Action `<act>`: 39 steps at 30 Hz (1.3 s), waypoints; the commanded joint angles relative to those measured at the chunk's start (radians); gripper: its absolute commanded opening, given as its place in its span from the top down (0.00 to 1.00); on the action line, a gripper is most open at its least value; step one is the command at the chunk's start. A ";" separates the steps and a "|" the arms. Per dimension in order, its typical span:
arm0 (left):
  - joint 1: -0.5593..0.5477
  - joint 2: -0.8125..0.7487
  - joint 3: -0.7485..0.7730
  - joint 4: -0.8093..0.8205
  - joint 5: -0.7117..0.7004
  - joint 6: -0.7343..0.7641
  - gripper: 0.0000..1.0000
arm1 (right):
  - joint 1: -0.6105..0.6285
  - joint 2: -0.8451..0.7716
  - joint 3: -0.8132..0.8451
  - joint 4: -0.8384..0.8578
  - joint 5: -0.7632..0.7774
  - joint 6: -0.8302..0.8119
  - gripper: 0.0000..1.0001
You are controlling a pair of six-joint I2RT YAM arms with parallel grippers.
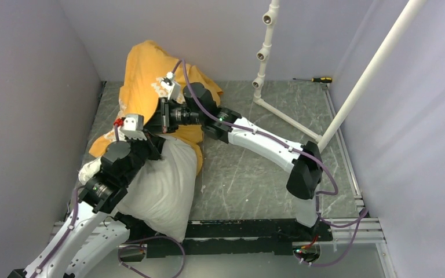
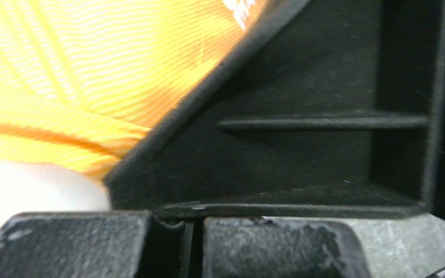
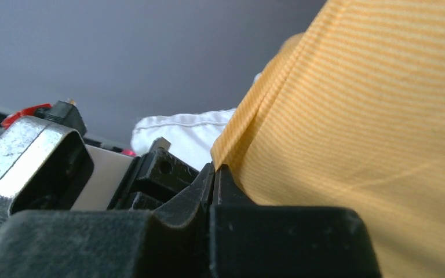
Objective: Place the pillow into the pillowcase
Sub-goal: Stuff the pillow into the pillowcase.
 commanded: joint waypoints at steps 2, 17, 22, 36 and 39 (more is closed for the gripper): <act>0.000 0.016 -0.036 0.268 -0.120 0.069 1.00 | 0.166 -0.263 -0.143 -0.092 -0.117 -0.047 1.00; 0.002 0.114 -0.077 0.287 -0.176 0.060 1.00 | 0.086 -0.393 -0.280 -0.205 -0.033 -0.116 1.00; 0.010 0.199 0.022 0.433 0.037 0.092 1.00 | 0.087 -0.411 -0.330 -0.140 -0.111 -0.102 1.00; 0.112 0.323 0.225 0.573 0.492 0.103 1.00 | -0.045 -0.620 -0.632 0.249 -0.079 0.120 1.00; 0.200 0.410 0.256 0.665 0.678 0.011 1.00 | -0.050 -0.610 -0.671 0.386 -0.105 0.207 1.00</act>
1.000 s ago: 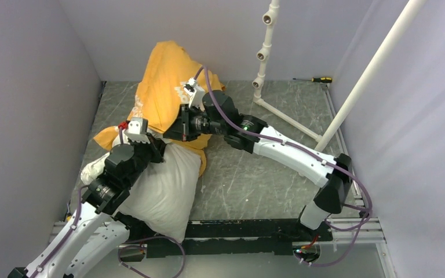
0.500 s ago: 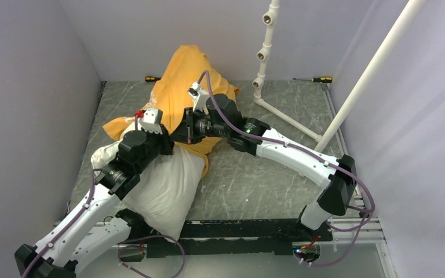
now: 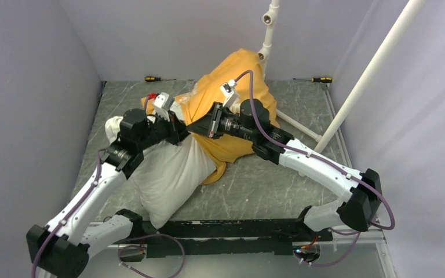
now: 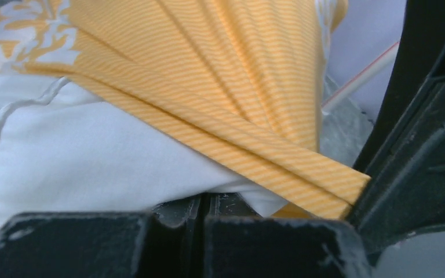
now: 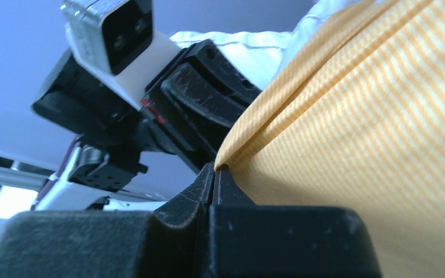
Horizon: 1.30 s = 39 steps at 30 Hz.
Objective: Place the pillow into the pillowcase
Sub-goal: Stuff the pillow into the pillowcase.
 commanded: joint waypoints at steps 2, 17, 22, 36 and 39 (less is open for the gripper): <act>0.173 0.132 0.159 0.565 0.261 -0.156 1.00 | 0.055 -0.029 -0.025 0.327 -0.342 0.243 1.00; 0.182 0.197 0.191 0.198 0.204 -0.042 0.45 | -0.088 0.076 -0.014 0.301 -0.288 0.290 1.00; 0.185 0.182 0.408 -0.374 -0.069 0.112 0.24 | -0.177 0.168 0.076 0.106 -0.294 0.173 1.00; 0.187 0.106 0.438 -0.601 0.249 -0.148 0.07 | -0.223 0.308 0.181 0.075 -0.367 0.181 1.00; 0.185 0.064 0.251 -0.447 0.273 -0.272 0.10 | -0.228 0.310 0.183 0.084 -0.384 0.197 1.00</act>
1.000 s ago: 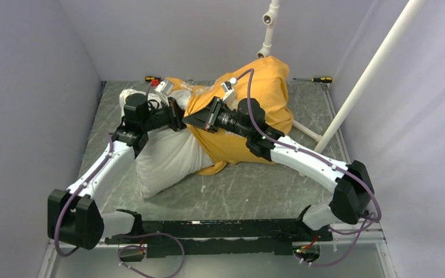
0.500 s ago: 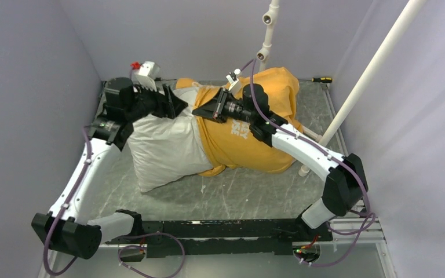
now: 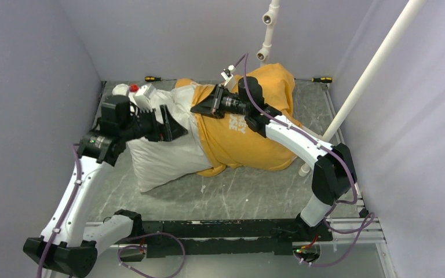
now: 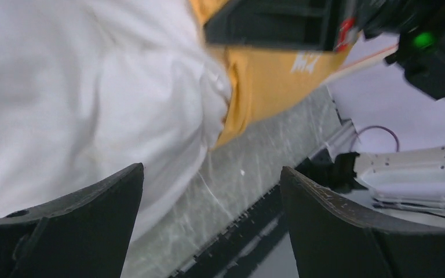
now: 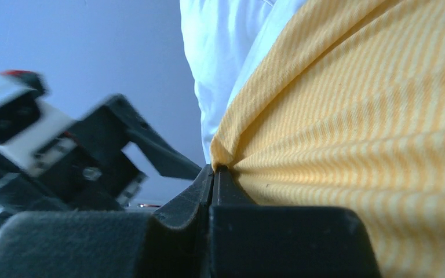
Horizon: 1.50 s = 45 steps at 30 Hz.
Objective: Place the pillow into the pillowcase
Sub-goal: Stuff the pillow into the pillowcase.
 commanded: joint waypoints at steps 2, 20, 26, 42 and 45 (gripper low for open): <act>-0.001 -0.056 -0.292 0.251 0.057 -0.224 0.11 | 0.018 0.002 0.043 -0.008 -0.117 0.011 1.00; -0.268 0.286 -0.401 1.476 0.175 -0.244 1.00 | 0.118 0.091 0.323 0.078 -0.298 0.207 1.00; -0.282 0.054 -0.511 1.538 0.016 -0.175 1.00 | 0.176 0.167 0.392 0.377 -0.373 0.452 1.00; -0.291 -0.446 -0.612 0.834 -0.345 0.104 1.00 | 0.262 0.423 0.455 0.286 -0.515 0.371 0.73; -0.291 -0.449 -0.717 0.845 -0.458 0.062 1.00 | 0.228 0.334 0.387 -0.051 -0.383 0.048 0.43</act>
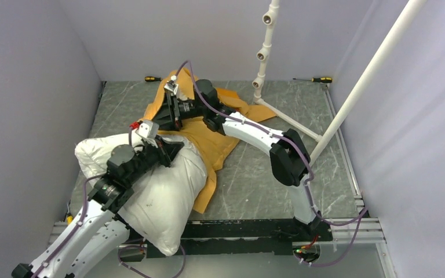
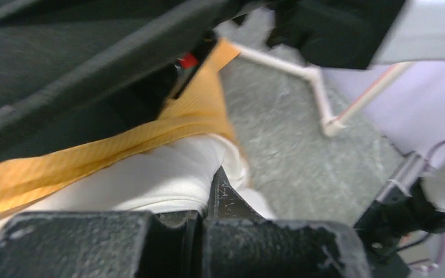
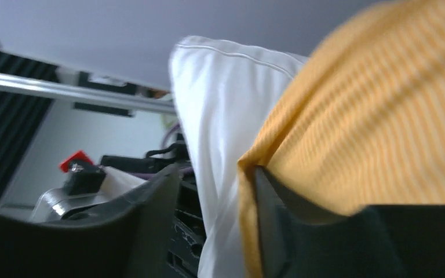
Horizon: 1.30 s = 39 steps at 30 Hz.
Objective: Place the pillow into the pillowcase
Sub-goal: Stuff the pillow into the pillowcase.
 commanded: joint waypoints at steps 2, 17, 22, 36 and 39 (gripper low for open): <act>-0.010 0.019 -0.123 0.225 -0.196 0.009 1.00 | 0.003 -0.183 -0.074 -0.560 0.168 -0.498 0.24; -0.010 0.138 -0.106 0.203 -0.241 -0.030 1.00 | -0.084 -0.886 -0.718 -1.006 0.694 -0.653 0.00; -0.010 0.132 -0.094 0.187 -0.219 -0.032 1.00 | -0.094 -0.855 -0.963 -0.777 0.612 -0.591 0.00; -0.010 0.147 -0.053 0.162 -0.218 -0.028 1.00 | -0.040 -0.593 -1.001 -0.298 0.414 -0.514 0.09; -0.009 0.157 -0.060 0.199 -0.218 -0.039 1.00 | -0.027 -0.553 -1.029 -0.248 0.410 -0.495 0.47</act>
